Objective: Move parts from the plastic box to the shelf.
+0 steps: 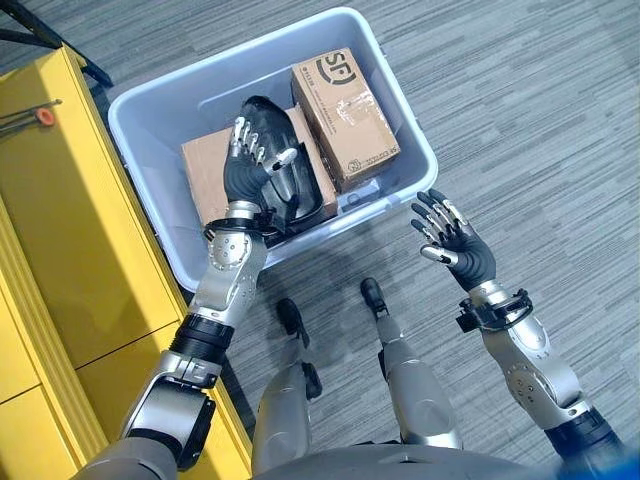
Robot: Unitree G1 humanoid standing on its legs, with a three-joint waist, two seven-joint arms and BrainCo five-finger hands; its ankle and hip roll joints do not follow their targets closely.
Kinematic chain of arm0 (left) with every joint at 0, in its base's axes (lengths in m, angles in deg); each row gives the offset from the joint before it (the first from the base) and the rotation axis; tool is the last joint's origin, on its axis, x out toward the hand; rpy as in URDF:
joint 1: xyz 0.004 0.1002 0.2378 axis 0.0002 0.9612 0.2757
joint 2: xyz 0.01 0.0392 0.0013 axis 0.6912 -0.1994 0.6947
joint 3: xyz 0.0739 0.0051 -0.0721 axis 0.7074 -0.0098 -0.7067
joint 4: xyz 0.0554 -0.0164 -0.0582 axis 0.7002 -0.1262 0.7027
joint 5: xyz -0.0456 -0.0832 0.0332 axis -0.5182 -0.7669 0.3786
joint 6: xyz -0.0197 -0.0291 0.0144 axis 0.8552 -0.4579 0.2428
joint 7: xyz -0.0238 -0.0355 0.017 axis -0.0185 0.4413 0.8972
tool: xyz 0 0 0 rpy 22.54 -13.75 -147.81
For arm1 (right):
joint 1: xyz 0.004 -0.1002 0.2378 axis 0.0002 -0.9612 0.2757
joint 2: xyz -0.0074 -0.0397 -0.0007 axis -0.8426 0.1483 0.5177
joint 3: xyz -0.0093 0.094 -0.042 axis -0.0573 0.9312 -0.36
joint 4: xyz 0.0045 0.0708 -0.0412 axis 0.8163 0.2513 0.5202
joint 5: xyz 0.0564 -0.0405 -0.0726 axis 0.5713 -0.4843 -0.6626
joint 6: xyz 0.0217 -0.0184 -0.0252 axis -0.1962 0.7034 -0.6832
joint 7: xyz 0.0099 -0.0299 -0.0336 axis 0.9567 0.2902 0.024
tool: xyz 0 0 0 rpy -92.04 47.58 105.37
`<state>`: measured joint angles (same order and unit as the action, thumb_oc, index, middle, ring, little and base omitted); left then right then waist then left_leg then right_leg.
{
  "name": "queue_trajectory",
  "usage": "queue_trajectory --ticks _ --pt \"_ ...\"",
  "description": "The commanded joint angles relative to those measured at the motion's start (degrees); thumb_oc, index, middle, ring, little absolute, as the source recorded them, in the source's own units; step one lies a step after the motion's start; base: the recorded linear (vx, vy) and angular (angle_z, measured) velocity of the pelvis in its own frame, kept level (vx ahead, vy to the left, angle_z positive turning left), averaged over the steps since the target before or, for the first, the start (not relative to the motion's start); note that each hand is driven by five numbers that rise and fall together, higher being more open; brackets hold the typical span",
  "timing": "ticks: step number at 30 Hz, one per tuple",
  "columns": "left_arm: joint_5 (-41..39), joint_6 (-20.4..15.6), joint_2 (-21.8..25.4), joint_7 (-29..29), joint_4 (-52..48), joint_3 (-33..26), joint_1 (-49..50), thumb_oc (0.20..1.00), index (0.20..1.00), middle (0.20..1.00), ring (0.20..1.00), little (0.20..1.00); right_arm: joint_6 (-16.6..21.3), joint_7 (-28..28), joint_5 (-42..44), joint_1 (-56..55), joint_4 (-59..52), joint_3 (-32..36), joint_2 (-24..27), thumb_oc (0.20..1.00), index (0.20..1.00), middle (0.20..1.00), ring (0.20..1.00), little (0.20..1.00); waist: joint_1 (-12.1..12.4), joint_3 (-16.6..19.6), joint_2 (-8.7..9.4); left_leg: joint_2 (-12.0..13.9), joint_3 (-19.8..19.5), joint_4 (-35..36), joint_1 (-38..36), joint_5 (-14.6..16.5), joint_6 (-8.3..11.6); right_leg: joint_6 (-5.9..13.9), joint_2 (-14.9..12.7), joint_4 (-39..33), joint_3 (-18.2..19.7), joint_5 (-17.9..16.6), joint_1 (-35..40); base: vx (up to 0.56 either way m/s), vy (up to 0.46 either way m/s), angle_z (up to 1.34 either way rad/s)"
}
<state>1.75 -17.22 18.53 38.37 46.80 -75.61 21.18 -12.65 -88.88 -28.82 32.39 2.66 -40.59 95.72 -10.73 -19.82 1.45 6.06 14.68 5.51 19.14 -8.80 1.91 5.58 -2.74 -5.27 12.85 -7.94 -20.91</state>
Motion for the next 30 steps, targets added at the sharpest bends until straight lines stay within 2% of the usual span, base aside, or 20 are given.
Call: queue_trajectory --ticks 1,10,13,16,24,30 --pt "5.94 -5.42 1.91 3.38 -3.38 -2.63 -1.49 1.000 1.000 1.000 1.000 1.000 2.35 -1.13 -0.03 -2.31 -2.33 2.61 0.76 1.000 1.000 1.000 1.000 1.000 0.69 3.90 1.80 2.94 -5.49 -0.51 -2.69 2.20 5.10 5.46 -5.89 0.27 -4.19 -1.30 -0.89 0.00 0.000 0.00" --pt "20.01 -4.07 1.11 11.82 -1.75 -2.71 -2.98 1.000 1.000 1.000 1.000 1.000 3.24 -0.24 -0.33 -0.07 -2.42 1.48 0.88 1.000 1.000 1.000 1.000 1.000 0.76 2.79 2.92 3.06 -5.41 -0.51 -1.47 1.66 5.18 5.47 -5.75 0.27 -4.05 -1.75 -1.96 -0.01 -0.007 0.05" --pt "27.58 -1.33 0.14 16.36 1.95 -1.41 -4.90 1.000 1.000 1.000 1.000 1.000 3.73 0.85 0.15 1.36 -2.12 0.61 0.85 1.000 1.000 1.000 1.000 1.000 0.48 1.70 3.73 3.34 -5.31 -0.51 -0.85 1.27 5.34 5.43 -5.51 0.27 -4.17 -1.88 -2.54 -0.01 -0.011 0.00" --pt "31.08 0.19 -0.30 19.04 3.68 -1.16 -5.91 1.000 1.000 1.000 1.000 1.000 4.11 1.56 0.25 1.96 -2.14 -0.03 0.72 1.000 1.000 1.000 1.000 1.000 0.36 1.02 4.16 3.53 -5.26 -0.51 -0.39 1.10 5.46 5.42 -5.32 0.27 -4.10 -1.96 -2.92 0.00 0.000 0.00" --pt "34.81 2.62 -1.57 23.00 7.49 -1.57 -6.85 1.000 1.000 1.000 1.000 1.000 4.51 2.76 -0.08 2.11 -2.16 -0.85 0.72 1.000 1.000 1.000 1.000 1.000 -0.16 0.08 5.05 3.89 -4.82 -0.51 -0.03 1.22 5.58 5.44 -5.01 0.27 -4.02 -1.95 -3.59 0.00 0.000 0.00" --pt "32.66 3.14 -2.57 28.88 9.17 -6.78 -4.65 1.000 1.000 1.000 1.000 1.000 4.94 4.23 -0.16 2.23 -2.60 -1.16 0.98 1.000 1.000 1.000 1.000 1.000 -0.48 -0.79 5.98 4.21 -4.30 -0.51 0.26 1.27 5.71 5.30 -4.53 0.27 -3.56 -2.31 -4.42 0.00 -0.012 -0.04"
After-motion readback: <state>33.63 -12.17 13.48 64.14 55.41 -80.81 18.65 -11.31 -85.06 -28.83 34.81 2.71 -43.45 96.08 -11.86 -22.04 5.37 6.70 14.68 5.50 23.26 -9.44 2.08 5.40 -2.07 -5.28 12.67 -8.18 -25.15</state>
